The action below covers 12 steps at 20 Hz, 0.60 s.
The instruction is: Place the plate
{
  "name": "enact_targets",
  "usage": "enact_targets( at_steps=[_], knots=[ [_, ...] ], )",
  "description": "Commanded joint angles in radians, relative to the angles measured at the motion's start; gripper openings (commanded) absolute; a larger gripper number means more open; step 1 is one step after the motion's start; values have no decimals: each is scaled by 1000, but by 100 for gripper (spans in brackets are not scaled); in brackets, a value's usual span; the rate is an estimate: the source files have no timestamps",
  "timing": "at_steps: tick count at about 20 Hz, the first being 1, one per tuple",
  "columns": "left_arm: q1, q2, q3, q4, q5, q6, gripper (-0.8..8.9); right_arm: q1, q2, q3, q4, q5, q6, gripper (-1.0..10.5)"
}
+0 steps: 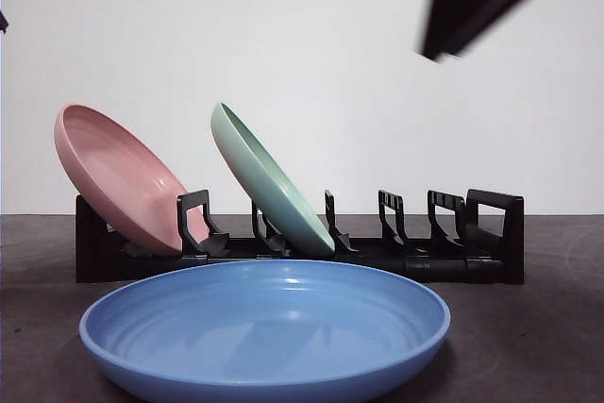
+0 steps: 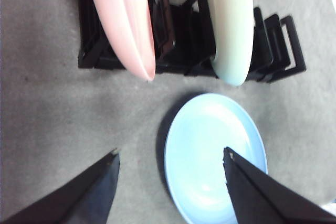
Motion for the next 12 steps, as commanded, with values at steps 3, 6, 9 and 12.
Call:
enact_targets(
  at_steps=[3,6,9,12],
  knots=[
    [-11,86,97,10,-21,-18,309,-185,-50,5,-32,-175,112,229],
    [-39,168,192,-5,-154,-12,307,-303,-82,5,-36,-311,148,229],
    [-82,285,334,-85,-344,34,308,-360,-105,5,-37,-339,146,229],
    [-127,424,481,-159,-464,76,307,-377,-116,5,-40,-338,146,229]
  ],
)
